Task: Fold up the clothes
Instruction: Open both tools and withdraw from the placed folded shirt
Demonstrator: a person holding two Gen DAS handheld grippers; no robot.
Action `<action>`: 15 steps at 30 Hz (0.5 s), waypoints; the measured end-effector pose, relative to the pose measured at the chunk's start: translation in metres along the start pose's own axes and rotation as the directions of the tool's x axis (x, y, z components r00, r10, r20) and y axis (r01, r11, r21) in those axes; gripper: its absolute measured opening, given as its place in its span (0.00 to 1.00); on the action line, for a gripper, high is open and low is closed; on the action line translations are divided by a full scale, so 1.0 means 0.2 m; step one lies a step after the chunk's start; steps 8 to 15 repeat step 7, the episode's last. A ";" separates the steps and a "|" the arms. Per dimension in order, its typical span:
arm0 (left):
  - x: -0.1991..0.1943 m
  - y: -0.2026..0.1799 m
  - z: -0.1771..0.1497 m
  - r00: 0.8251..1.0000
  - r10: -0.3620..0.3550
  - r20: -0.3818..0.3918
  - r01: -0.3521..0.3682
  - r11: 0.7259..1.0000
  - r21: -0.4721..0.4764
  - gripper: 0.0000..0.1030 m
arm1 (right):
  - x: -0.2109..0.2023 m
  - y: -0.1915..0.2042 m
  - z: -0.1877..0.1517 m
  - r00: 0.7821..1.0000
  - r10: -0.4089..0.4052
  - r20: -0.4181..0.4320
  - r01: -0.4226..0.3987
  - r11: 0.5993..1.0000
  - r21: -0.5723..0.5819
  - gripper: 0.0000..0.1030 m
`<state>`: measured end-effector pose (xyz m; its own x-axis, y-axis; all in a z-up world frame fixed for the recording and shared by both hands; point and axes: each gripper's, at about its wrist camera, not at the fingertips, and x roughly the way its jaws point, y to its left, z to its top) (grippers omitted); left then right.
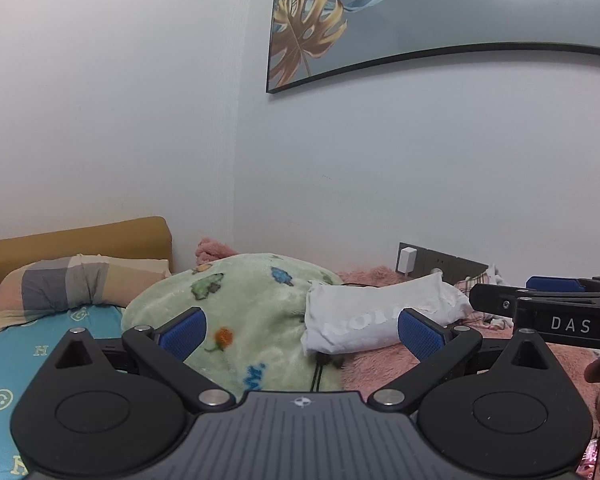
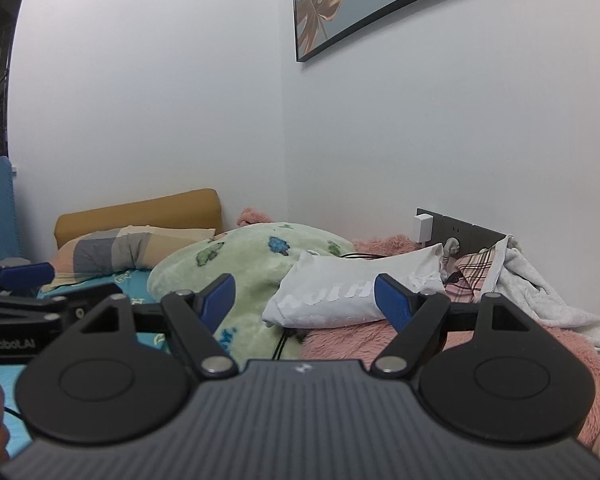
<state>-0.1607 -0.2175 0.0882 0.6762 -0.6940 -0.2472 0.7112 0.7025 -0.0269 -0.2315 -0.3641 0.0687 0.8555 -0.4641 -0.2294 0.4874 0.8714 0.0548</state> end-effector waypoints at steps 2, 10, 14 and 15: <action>0.00 0.00 0.00 1.000 -0.004 0.001 0.004 1.000 -0.005 1.00 | 0.00 0.01 0.00 1.000 0.001 0.000 -0.001 1.000 -0.005 0.76; -0.01 0.00 0.00 1.000 0.003 0.000 -0.003 1.000 -0.004 1.00 | -0.01 0.01 0.00 1.000 0.005 -0.006 -0.005 1.000 -0.008 0.76; -0.01 0.00 0.00 1.000 0.003 0.000 -0.003 1.000 -0.004 1.00 | -0.01 0.01 0.00 1.000 0.005 -0.006 -0.005 1.000 -0.008 0.76; -0.01 0.00 0.00 1.000 0.003 0.000 -0.003 1.000 -0.004 1.00 | -0.01 0.01 0.00 1.000 0.005 -0.006 -0.005 1.000 -0.008 0.76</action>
